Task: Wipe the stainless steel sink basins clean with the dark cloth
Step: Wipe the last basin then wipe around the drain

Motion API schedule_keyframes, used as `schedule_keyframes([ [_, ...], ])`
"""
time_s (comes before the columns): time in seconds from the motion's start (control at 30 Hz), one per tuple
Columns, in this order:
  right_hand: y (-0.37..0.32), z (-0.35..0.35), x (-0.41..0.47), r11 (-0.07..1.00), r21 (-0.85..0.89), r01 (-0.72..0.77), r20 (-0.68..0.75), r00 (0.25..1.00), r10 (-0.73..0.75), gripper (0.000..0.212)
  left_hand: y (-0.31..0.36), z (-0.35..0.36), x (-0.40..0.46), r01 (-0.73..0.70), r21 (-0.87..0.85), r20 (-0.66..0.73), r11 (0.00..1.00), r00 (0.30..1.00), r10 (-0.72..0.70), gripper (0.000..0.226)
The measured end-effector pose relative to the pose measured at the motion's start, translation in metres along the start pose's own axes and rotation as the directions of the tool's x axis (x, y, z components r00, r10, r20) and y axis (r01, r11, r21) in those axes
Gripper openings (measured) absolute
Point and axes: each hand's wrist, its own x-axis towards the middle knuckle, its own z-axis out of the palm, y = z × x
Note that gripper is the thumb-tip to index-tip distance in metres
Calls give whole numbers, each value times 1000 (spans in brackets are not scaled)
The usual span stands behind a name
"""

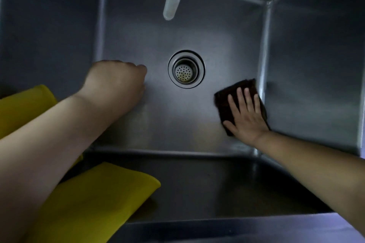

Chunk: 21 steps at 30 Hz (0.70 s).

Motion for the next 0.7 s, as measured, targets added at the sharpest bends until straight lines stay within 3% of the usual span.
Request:
schedule_keyframes([
  [0.1,-24,1,-19,982,-11,187,61,981,-186,84,1,-3,3,21,13,21,1000,1000,-21,9],
  [0.2,-57,-9,-22,904,-3,427,7,904,-427,83,0,-4,7,42,3,53,999,998,-43,7],
  [0.33,-91,-31,5,693,-116,712,-75,689,-721,69,3,-5,9,29,-3,104,1000,994,-28,13],
  [0.43,-129,-46,28,557,-116,822,-77,552,-830,60,2,-4,9,22,-5,94,1000,995,-21,14],
  [0.57,-184,-62,40,555,-127,822,-76,550,-832,57,-2,4,7,3,-27,38,1000,999,-2,14],
  [0.7,-172,-57,30,603,-122,788,-61,601,-797,57,-4,13,5,-30,-20,43,999,999,31,17],
])
